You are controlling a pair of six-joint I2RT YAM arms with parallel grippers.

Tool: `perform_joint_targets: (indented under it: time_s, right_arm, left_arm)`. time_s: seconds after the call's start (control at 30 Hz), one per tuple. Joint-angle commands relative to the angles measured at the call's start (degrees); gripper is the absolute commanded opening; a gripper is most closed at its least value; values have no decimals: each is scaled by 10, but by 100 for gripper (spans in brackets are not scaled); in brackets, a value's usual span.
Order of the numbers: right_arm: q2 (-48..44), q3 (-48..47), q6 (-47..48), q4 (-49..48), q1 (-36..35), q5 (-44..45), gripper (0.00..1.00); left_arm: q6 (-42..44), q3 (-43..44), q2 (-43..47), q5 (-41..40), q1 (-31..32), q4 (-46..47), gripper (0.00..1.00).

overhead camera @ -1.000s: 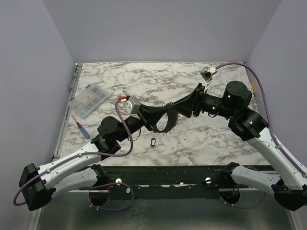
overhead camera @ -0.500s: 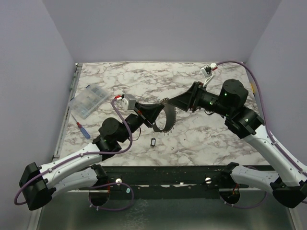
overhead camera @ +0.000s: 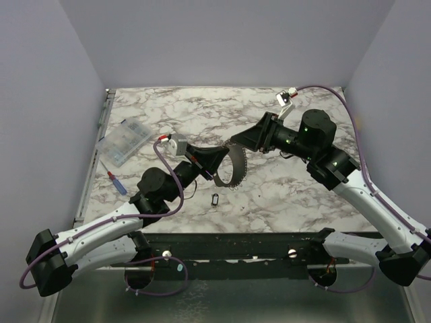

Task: Put the keys on the keyring

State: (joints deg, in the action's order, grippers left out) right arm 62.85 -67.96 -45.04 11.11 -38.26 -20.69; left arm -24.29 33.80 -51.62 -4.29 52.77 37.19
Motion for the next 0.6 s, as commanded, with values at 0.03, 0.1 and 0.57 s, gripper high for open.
perform_joint_targets:
  time_s: [0.03, 0.1, 0.57]
  right_arm:
    - [3, 6, -5, -23, -1, 0, 45]
    - [3, 8, -6, -27, -1, -7, 45]
    - [14, 17, -8, -34, -1, -44, 41]
  left_arm:
    - [-11, -5, 10, -6, -1, 40, 0]
    - [-11, -4, 8, -6, -1, 41, 0]
    - [-10, -5, -3, -6, -1, 54, 0]
